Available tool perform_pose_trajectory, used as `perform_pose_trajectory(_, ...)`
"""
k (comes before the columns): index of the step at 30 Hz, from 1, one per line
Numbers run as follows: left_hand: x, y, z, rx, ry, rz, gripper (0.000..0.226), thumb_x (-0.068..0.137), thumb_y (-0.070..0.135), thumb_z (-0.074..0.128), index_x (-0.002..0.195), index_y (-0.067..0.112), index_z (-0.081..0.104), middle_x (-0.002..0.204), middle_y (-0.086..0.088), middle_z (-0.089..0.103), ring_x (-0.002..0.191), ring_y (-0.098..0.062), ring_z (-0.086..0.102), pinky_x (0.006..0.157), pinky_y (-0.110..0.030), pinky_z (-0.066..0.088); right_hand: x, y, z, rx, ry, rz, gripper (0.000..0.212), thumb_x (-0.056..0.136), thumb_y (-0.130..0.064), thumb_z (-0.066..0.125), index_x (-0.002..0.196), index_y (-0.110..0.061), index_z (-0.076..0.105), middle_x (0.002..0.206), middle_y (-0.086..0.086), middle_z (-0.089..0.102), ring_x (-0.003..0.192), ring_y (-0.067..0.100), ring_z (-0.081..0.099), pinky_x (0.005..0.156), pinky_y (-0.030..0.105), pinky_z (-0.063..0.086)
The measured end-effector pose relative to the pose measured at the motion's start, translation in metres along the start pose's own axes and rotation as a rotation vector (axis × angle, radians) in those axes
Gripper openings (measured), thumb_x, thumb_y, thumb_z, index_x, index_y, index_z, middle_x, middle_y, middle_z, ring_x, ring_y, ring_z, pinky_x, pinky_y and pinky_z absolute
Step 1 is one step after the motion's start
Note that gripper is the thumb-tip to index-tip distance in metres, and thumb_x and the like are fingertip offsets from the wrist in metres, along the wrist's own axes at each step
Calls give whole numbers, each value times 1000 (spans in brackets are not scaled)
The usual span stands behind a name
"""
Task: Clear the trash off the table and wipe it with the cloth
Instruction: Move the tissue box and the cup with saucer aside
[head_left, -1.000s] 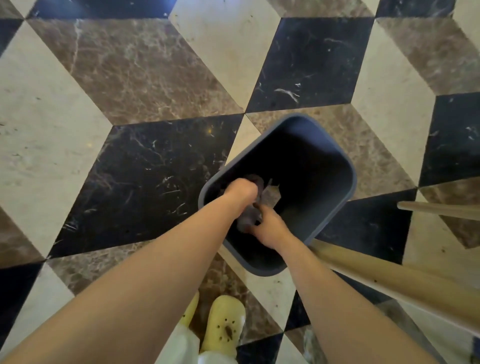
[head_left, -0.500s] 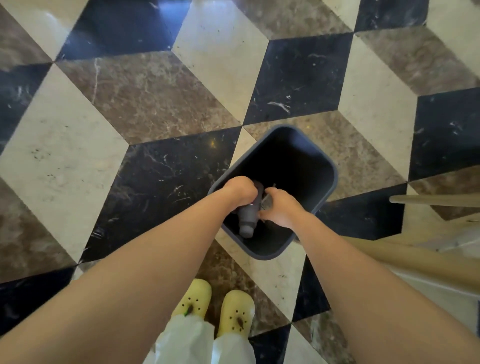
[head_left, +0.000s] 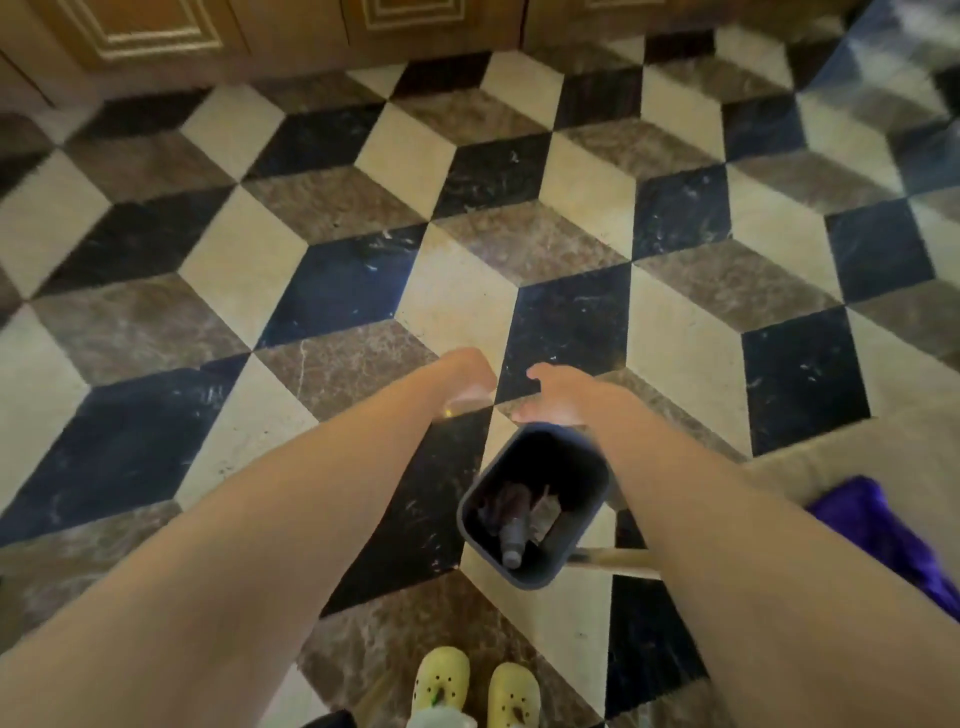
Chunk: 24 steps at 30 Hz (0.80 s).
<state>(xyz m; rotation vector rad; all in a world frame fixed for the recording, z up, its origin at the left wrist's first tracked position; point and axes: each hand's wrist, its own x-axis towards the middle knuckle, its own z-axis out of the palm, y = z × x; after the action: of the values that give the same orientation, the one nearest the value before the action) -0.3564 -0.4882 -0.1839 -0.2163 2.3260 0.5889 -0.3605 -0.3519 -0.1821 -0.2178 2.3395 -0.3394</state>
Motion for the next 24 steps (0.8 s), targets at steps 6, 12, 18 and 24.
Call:
perform_pose_trajectory(6,-74,75,-115,108,109,202,41,95,21,46,133,7,49,140,-12,48,128,-27,45,108,-35,36,-103,-16,-147,15,67,-21,73,87,-44,59,147,-23,23,155,2,26,141,25,28,113,40,27)
perform_pose_trajectory(12,-156,144,-183,205,230,431,44,97,30,41,137,13,43,144,-7,43,130,-23,42,104,-30,34,-217,-6,-234,71,256,10,75,85,-33,65,146,-28,22,152,1,32,135,26,37,99,33,38)
perform_pose_trajectory(18,-226,224,-208,282,222,689,42,97,24,42,136,9,46,145,-7,44,134,-23,39,108,-29,29,-321,27,-256,56,492,84,70,85,-38,63,144,-27,26,149,2,38,133,25,42,110,39,37)
perform_pose_trajectory(24,-259,300,-173,330,136,910,44,96,34,43,137,18,42,148,-1,40,134,-20,37,102,-20,27,-415,79,-242,68,708,220,64,88,-32,61,144,-19,31,146,4,43,129,23,46,105,30,36)
